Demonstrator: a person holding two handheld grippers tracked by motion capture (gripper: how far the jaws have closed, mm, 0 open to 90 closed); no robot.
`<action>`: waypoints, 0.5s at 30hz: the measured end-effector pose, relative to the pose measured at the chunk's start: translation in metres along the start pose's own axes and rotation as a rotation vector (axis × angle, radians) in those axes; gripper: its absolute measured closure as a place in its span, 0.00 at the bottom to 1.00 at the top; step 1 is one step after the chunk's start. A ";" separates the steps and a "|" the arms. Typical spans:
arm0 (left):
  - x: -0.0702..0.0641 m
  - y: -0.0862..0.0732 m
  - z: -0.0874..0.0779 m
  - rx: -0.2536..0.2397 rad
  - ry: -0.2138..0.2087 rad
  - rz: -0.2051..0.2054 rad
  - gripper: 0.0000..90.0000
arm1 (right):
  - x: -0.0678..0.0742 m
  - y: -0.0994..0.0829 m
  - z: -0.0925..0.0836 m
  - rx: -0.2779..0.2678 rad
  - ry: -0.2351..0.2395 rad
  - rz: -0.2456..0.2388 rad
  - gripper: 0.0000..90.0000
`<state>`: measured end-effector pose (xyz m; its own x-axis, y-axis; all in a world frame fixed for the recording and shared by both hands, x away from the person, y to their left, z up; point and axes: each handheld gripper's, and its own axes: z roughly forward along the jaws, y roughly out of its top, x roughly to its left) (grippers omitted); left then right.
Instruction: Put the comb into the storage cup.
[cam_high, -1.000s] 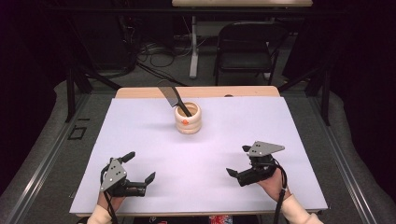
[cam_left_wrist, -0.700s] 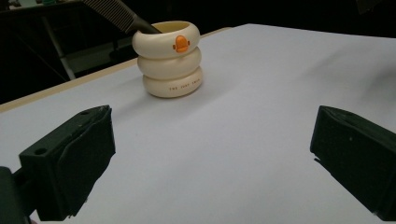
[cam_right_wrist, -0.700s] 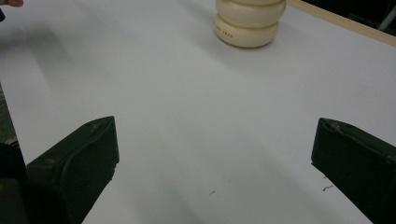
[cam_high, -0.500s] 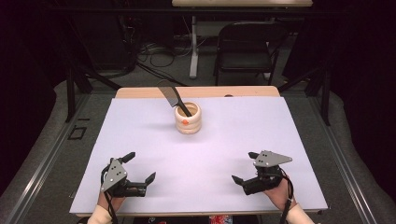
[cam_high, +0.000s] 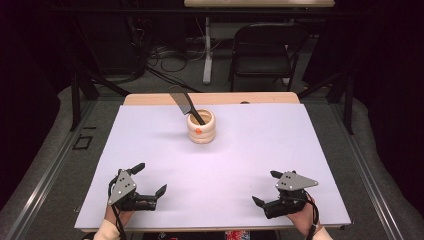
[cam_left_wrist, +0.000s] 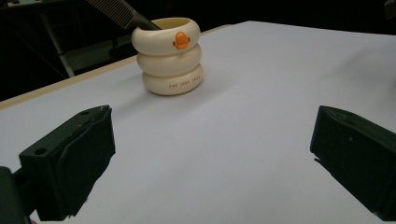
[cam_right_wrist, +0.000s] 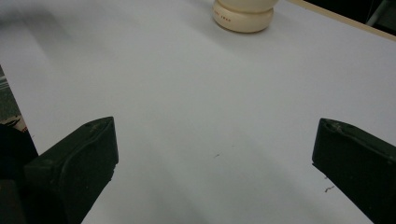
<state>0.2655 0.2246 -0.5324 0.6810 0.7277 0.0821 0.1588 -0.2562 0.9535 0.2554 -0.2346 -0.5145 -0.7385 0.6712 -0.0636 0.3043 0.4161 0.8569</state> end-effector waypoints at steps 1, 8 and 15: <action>0.000 0.000 0.000 -0.002 -0.001 0.001 0.00 | 0.000 -0.001 -0.002 -0.004 0.003 0.002 0.00; 0.001 -0.001 -0.001 0.003 0.003 -0.006 0.00 | -0.003 -0.011 -0.014 -0.020 -0.013 0.021 0.00; -0.001 -0.001 -0.001 0.008 0.009 0.000 0.00 | -0.010 -0.017 -0.020 -0.026 -0.042 0.031 0.00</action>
<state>0.2640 0.2253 -0.5335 0.6744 0.7335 0.0850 0.1642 -0.2612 0.9512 0.2451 -0.2609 -0.5182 -0.7026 0.7092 -0.0578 0.3106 0.3788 0.8718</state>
